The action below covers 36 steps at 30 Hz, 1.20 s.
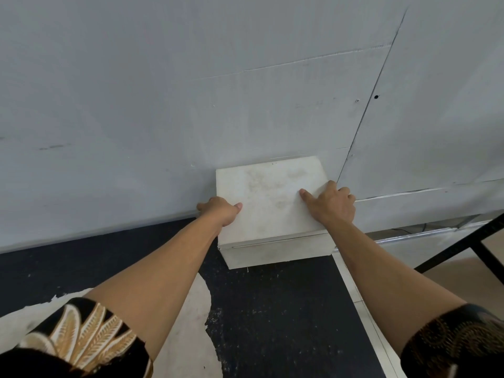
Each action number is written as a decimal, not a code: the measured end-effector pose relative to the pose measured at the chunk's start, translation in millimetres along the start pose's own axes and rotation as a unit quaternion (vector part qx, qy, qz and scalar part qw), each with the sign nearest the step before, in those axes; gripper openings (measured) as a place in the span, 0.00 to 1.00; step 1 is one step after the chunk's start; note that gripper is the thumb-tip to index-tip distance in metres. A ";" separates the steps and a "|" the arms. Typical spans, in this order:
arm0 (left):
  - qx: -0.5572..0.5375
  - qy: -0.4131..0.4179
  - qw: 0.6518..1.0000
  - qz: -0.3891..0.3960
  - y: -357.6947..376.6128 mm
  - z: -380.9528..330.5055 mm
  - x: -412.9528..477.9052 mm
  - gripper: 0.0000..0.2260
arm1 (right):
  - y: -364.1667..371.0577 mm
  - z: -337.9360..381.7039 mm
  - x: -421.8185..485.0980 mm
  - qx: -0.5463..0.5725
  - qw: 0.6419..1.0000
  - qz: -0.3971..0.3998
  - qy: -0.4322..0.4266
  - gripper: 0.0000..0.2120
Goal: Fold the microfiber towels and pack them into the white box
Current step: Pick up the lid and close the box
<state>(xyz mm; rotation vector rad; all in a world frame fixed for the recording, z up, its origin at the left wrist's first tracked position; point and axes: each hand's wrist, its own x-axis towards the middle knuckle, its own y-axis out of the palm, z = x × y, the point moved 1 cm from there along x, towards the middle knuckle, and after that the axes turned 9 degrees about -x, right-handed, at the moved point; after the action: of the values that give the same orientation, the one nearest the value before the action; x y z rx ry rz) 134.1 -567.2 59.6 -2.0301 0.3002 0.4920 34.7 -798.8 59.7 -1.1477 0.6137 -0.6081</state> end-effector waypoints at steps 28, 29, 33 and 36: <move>0.003 0.012 0.996 -0.089 22.9 7.6 -15.7 0.39 | 20.2 5.1 2.8 -0.136 0.988 -0.071 -0.019 0.31; 0.012 0.027 0.996 -0.079 22.8 8.9 -14.8 0.40 | 20.9 6.3 3.3 -0.135 0.988 -0.068 -0.020 0.30; 0.081 0.062 0.994 -0.040 24.4 17.3 -13.9 0.36 | 30.5 5.1 9.9 -0.129 0.988 -0.021 -0.081 0.29; 0.121 0.065 0.990 -0.044 23.3 19.8 -12.6 0.36 | 32.2 3.3 18.8 -0.124 0.987 0.021 -0.095 0.30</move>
<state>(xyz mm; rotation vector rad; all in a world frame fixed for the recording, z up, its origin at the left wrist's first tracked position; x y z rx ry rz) 109.1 -561.0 38.8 -1.8321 0.3314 0.2548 54.0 -800.8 27.6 -1.4045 0.5592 -0.3864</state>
